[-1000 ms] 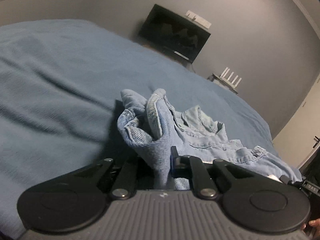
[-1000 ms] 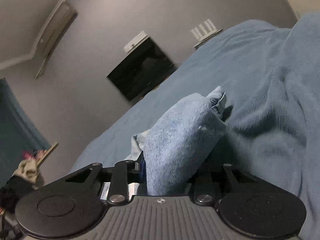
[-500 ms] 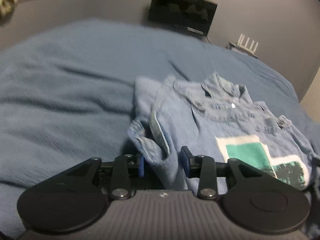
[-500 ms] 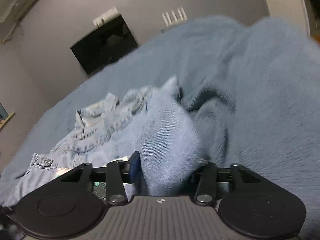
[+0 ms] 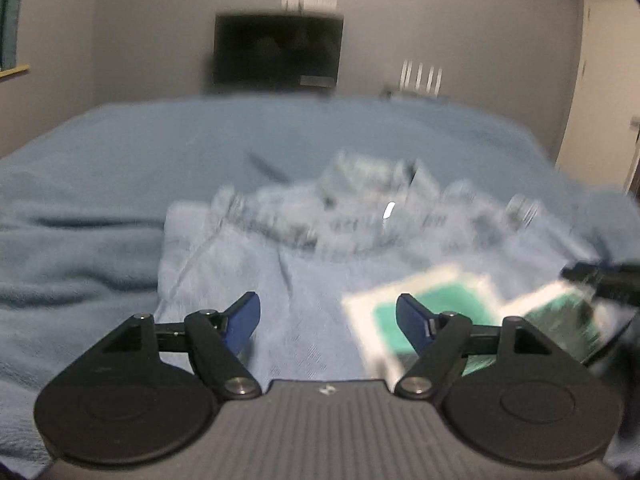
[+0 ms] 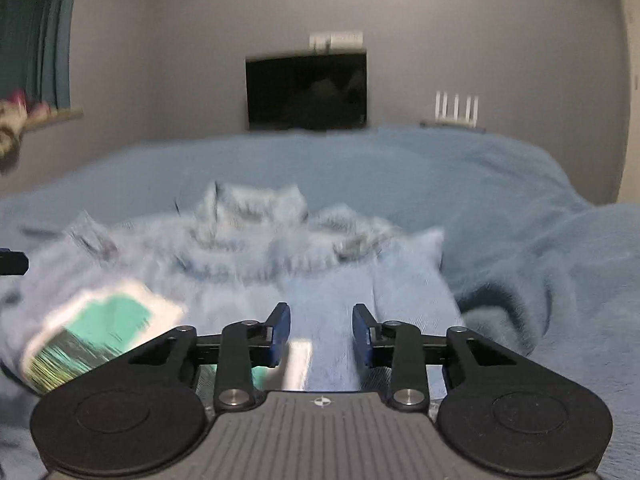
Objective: Fold large clothes
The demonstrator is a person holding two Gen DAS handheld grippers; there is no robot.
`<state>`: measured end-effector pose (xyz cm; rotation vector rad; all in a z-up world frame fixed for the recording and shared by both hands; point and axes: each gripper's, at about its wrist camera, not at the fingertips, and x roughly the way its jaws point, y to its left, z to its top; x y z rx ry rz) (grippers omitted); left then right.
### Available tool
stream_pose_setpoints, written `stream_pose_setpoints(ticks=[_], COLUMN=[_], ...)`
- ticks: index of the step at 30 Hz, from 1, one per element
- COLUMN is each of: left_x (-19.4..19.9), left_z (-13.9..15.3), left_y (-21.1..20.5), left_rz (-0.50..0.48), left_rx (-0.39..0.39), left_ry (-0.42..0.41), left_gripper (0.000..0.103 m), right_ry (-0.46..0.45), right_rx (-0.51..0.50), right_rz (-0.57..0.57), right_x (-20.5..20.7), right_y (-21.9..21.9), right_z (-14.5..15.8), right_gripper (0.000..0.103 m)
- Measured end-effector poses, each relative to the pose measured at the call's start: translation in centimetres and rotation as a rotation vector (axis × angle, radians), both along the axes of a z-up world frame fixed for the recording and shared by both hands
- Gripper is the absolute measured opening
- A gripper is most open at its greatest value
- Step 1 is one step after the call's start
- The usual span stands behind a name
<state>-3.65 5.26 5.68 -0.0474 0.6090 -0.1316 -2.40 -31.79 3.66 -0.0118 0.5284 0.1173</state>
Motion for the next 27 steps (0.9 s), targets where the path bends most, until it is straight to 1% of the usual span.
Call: stream_pose_setpoints(ticks=[1, 2, 3, 4, 5, 6, 7, 8, 9, 10, 11, 12, 14, 16, 19, 22, 23, 25, 27], left_x=[0.5, 0.8, 0.9, 1.0, 1.0, 1.0, 1.1, 1.0, 0.7, 0.7, 0.9, 0.9, 1.7, 3.6, 6.8, 8.9, 9.5, 10.6, 11.3], left_z=[-0.9, -1.6, -2.1, -2.3, -2.2, -2.1, -1.9, -1.7, -1.4, -0.8, -0.3, 0.1, 1.0, 1.4, 1.3, 0.4, -0.1, -1.3, -2.3], left_y=[0.4, 1.0, 1.4, 2.3, 2.8, 3.0, 2.9, 2.7, 2.6, 2.3, 2.0, 2.0, 1.6, 1.2, 1.7, 2.5, 2.5, 2.3, 2.2], left_rz=[0.018, 0.029, 0.048, 0.061, 0.069, 0.075, 0.075, 0.076, 0.069, 0.060, 0.042, 0.025, 0.020, 0.038, 0.069, 0.086, 0.086, 0.086, 0.078], left_rx=[0.021, 0.039, 0.063, 0.067, 0.042, 0.026, 0.032, 0.040, 0.040, 0.034, 0.021, 0.009, 0.012, 0.025, -0.013, -0.048, -0.043, 0.001, 0.056], left_ry=[0.045, 0.071, 0.081, 0.087, 0.093, 0.097, 0.099, 0.097, 0.079, 0.052, 0.018, -0.019, -0.090, -0.111, -0.087, -0.060, -0.053, -0.038, -0.021], left_gripper=[0.074, 0.074, 0.073, 0.067, 0.067, 0.066, 0.067, 0.067, 0.067, 0.067, 0.068, 0.069, 0.076, 0.077, 0.076, 0.076, 0.076, 0.076, 0.076], right_ry=[0.020, 0.043, 0.057, 0.064, 0.076, 0.089, 0.101, 0.102, 0.087, 0.059, 0.023, -0.011, -0.059, -0.069, -0.071, -0.063, -0.056, -0.052, -0.050], right_rx=[-0.003, 0.000, 0.016, 0.015, 0.019, 0.026, 0.042, 0.056, 0.081, 0.104, 0.113, 0.107, 0.076, 0.063, 0.053, 0.017, 0.011, -0.012, -0.077], right_rz=[-0.024, -0.057, -0.081, -0.113, -0.142, -0.162, -0.168, -0.168, -0.158, -0.142, -0.120, -0.105, -0.065, -0.029, 0.005, 0.030, 0.040, 0.080, 0.102], right_x=[0.6, 0.9, 0.8, 0.5, 0.4, 0.6, 0.6, 0.9, 0.6, 0.2, -0.1, -0.1, 0.6, 1.9, 4.1, 6.5, 7.0, 8.3, 9.9], right_y=[-0.3, -0.6, -1.3, -1.7, -2.1, -2.4, -2.8, -2.8, -2.9, -3.0, -2.9, -2.6, -1.5, -1.0, -1.0, -0.9, -0.9, -0.5, 0.6], right_z=[-0.4, -0.8, -0.8, -0.9, -0.9, -1.0, -0.9, -1.0, -0.7, -0.4, 0.0, 0.2, 0.7, 1.0, 1.0, 0.4, 0.4, 0.1, -0.5], right_gripper=[0.033, 0.032, 0.028, 0.016, 0.005, 0.000, 0.000, 0.003, 0.006, 0.020, 0.036, 0.040, 0.041, 0.041, 0.044, 0.044, 0.044, 0.044, 0.045])
